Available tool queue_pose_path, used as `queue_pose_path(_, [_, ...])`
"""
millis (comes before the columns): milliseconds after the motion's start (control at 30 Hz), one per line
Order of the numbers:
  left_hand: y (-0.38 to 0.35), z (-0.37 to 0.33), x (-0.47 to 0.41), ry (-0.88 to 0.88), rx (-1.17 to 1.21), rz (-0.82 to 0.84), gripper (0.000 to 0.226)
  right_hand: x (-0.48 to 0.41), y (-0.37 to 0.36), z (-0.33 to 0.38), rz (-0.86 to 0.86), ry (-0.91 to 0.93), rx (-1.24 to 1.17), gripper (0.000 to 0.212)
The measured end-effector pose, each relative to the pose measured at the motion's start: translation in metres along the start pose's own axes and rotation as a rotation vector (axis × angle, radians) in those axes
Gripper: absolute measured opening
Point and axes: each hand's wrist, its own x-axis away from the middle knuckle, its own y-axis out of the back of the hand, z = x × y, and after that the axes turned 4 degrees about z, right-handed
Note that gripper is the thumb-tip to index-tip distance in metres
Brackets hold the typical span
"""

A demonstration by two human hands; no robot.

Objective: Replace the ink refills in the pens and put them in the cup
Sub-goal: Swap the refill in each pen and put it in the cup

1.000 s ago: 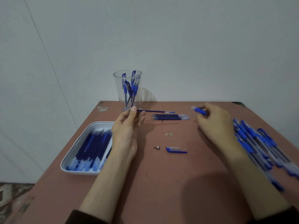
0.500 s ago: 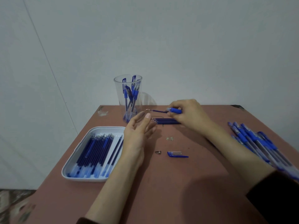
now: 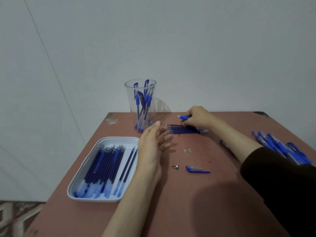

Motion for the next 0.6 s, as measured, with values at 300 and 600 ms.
queue_pose_path(300, [0.001, -0.002, 0.003, 0.009, 0.009, -0.007, 0.016, 0.005, 0.009, 0.000, 0.051, 0.006, -0.029, 0.024])
queue_pose_path(600, [0.003, -0.001, 0.002, -0.057, -0.038, -0.006, 0.011, 0.023, 0.010, 0.010, -0.113, 0.062, -0.002, 0.019])
